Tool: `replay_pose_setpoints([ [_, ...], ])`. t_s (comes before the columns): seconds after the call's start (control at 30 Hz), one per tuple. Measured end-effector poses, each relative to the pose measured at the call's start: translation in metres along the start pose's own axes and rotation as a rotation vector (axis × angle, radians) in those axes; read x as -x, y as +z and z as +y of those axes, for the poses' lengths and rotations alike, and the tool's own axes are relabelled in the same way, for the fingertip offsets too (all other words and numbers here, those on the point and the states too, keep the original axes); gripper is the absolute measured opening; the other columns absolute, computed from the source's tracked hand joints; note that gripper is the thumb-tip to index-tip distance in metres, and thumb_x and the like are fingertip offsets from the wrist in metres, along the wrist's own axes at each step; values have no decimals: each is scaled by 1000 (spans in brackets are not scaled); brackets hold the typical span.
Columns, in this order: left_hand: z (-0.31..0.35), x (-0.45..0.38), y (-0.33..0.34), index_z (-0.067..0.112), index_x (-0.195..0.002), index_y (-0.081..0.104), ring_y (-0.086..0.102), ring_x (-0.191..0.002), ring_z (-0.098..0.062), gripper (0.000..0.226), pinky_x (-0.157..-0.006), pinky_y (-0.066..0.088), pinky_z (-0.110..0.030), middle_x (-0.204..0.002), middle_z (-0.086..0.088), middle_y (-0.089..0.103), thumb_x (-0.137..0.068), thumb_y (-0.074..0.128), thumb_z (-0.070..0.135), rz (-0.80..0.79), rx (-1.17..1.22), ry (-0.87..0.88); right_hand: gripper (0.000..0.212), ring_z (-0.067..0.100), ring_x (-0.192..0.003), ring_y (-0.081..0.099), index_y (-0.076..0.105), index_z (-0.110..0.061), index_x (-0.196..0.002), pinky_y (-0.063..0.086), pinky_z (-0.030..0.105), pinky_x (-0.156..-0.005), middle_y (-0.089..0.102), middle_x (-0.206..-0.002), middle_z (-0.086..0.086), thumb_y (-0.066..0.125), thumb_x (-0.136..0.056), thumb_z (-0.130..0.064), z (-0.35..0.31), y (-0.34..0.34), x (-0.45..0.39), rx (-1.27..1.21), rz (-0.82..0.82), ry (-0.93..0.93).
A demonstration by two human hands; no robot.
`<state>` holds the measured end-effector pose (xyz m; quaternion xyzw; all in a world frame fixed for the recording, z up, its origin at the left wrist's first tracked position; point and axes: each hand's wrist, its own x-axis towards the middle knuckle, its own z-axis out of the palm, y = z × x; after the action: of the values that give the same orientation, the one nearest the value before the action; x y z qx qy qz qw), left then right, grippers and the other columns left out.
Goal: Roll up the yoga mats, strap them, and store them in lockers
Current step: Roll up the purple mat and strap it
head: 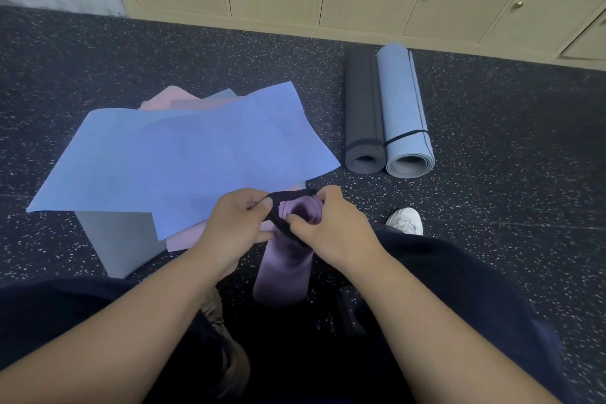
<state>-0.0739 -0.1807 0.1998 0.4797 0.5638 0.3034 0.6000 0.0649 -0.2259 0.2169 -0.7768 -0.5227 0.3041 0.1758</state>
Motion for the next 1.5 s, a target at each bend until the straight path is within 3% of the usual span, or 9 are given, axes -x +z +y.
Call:
replay_pose_setpoints([
  [0.2,3,3,5,13,-90,46,66,-79,-18,14,-80,56,-38,-87,-12,62,-99,44,4,-168,172,-60,51,19,-90,52,43,-20,-105,37,28,-71,53,-87,-9,65,-78,-58,9,-6,3,-77,15,72],
  [0.33,2,7,10,15,-92,44,58,-82,-21,21,-92,50,-47,-82,-9,59,-89,62,4,-263,97,-61,55,18,-89,52,40,-21,-104,37,28,-65,55,-92,-9,71,-72,-54,11,-8,5,-66,-20,88],
  [0.5,-4,11,12,23,-73,42,38,-61,-12,24,-58,33,-23,-65,5,44,-75,58,6,-226,-384,297,63,27,-102,57,32,-19,-104,41,33,-74,56,-111,1,74,-69,-50,10,0,9,-5,-26,33],
  [0.7,-8,11,7,25,-81,58,49,-81,-13,18,-70,39,-30,-83,2,59,-85,50,9,-180,-711,568,57,28,-106,57,34,-16,-113,43,33,-77,56,-117,2,66,-79,-50,9,5,11,14,4,-24],
  [0.97,-15,-11,-4,21,-90,53,51,-76,-19,19,-64,29,-29,-78,4,52,-93,40,7,89,-772,377,46,26,-88,57,35,-23,-103,45,34,-73,57,-98,-4,68,-76,-41,10,11,16,38,-38,-136],
  [1.2,-27,-7,4,23,-90,59,45,-59,-4,12,-52,32,-12,-62,12,46,-88,55,12,-195,-863,261,46,20,-86,59,35,-30,-101,48,34,-77,60,-93,-9,71,-73,-40,31,-1,16,-50,-2,-98],
  [1.3,-27,-5,8,22,-104,58,51,-95,-11,16,-71,34,-13,-92,9,51,-89,56,15,-212,-856,356,48,17,-84,59,36,-31,-101,48,33,-76,60,-90,-11,73,-71,-38,36,-8,16,-90,40,-101],
  [1.37,-23,-4,8,25,-125,51,34,-122,-5,38,-93,27,-13,-124,12,37,-88,57,18,-245,-779,419,48,14,-83,59,37,-31,-100,49,33,-77,59,-89,-12,74,-70,-36,39,-13,15,-171,76,-85],
  [1.5,-15,4,14,38,-136,28,27,-128,6,72,-103,23,-8,-132,23,31,-71,60,35,-396,-687,521,49,3,-80,58,36,-34,-95,49,26,-76,58,-87,-15,76,-69,-35,38,-17,15,-291,114,-87],
])
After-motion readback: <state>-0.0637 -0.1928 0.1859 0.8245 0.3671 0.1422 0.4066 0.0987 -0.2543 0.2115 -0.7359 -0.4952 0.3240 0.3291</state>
